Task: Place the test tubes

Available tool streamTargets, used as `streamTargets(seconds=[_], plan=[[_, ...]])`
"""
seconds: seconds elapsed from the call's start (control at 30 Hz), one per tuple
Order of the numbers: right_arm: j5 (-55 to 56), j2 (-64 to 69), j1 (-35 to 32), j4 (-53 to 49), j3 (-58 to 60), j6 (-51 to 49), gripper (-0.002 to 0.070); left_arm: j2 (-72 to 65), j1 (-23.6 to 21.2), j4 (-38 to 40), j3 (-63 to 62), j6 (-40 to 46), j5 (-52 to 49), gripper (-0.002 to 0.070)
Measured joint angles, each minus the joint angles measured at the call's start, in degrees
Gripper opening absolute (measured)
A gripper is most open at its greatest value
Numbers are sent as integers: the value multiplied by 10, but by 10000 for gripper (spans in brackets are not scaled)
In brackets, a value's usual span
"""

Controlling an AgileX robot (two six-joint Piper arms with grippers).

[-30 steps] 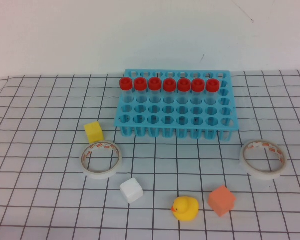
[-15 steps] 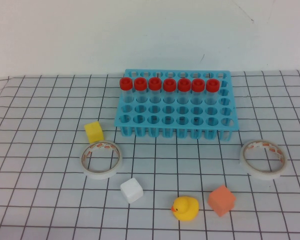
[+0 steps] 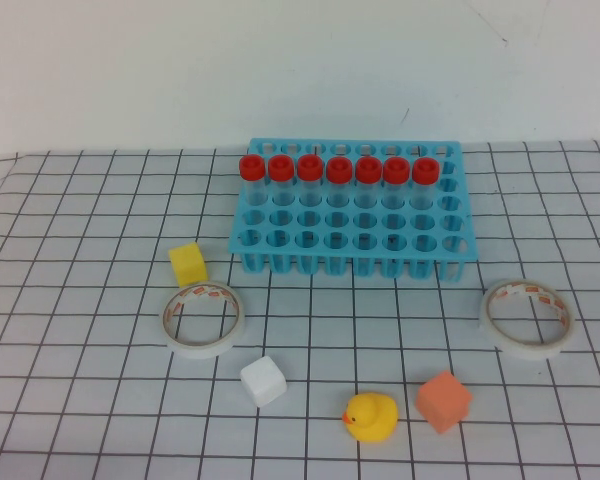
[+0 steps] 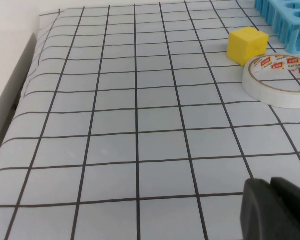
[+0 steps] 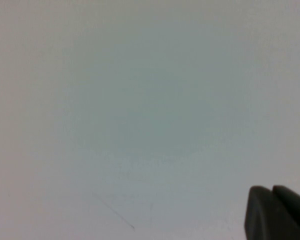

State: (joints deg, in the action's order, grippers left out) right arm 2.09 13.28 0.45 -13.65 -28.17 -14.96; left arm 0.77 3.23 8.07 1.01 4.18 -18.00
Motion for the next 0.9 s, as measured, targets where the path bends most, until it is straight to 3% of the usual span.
streamTargets(seconds=[0.17, 0.27, 0.63, 0.9], plan=[[-112, -36, -1, 143, 0, 270, -1, 0, 0, 0, 0, -1, 0, -1], [-117, -48, -1, 159, 14, 302, -1, 0, 0, 0, 0, -1, 0, -1], [-188, -68, -46, 164, 122, 295, -1, 0, 0, 0, 0, -1, 0, -1], [-192, -77, -46, 79, 216, 164, -1, 0, 0, 0, 0, -1, 0, -1]])
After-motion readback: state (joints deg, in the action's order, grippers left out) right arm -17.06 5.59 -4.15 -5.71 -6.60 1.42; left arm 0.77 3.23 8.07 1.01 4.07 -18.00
